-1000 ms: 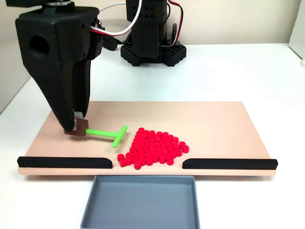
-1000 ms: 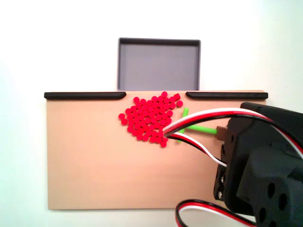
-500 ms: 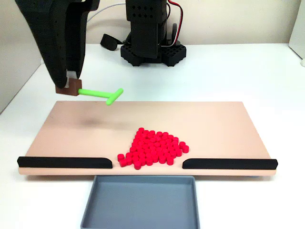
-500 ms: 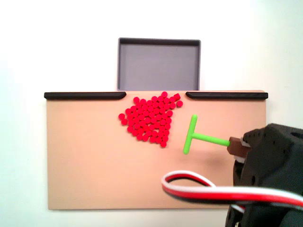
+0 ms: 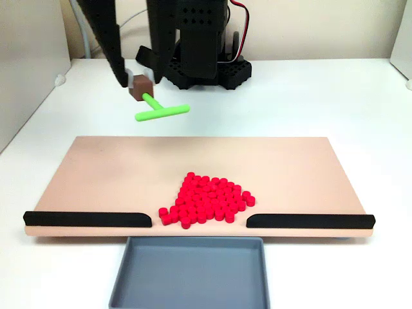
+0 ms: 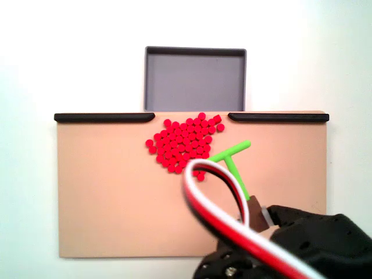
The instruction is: Gather the right side granules
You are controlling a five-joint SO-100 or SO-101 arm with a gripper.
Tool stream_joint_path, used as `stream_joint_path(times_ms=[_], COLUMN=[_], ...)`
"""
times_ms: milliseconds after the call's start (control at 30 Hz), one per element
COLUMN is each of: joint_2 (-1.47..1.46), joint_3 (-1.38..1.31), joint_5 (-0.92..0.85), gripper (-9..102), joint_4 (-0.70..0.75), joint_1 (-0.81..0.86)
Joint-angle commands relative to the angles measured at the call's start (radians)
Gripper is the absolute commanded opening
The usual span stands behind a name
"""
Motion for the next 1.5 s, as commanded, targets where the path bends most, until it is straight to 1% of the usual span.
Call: stream_joint_path(times_ms=[0, 100, 267, 633, 933, 1167, 1467], joint_2=[0.043, 0.044, 0.043, 0.029, 0.003, 0.089, 0.011], joint_3=[-0.003, -0.003, -0.003, -0.005, -0.02, -0.005, -0.017], joint_5=[0.156, 0.253, 0.383, 0.52, 0.543, 0.534, 0.531], gripper=[0, 0, 0, 0, 0, 0, 0], joint_4=[0.038, 0.066, 0.069, 0.067, 0.066, 0.067, 0.055], joint_1=[-0.026, -0.055, -0.104, -0.173, -0.189, -0.152, -0.149])
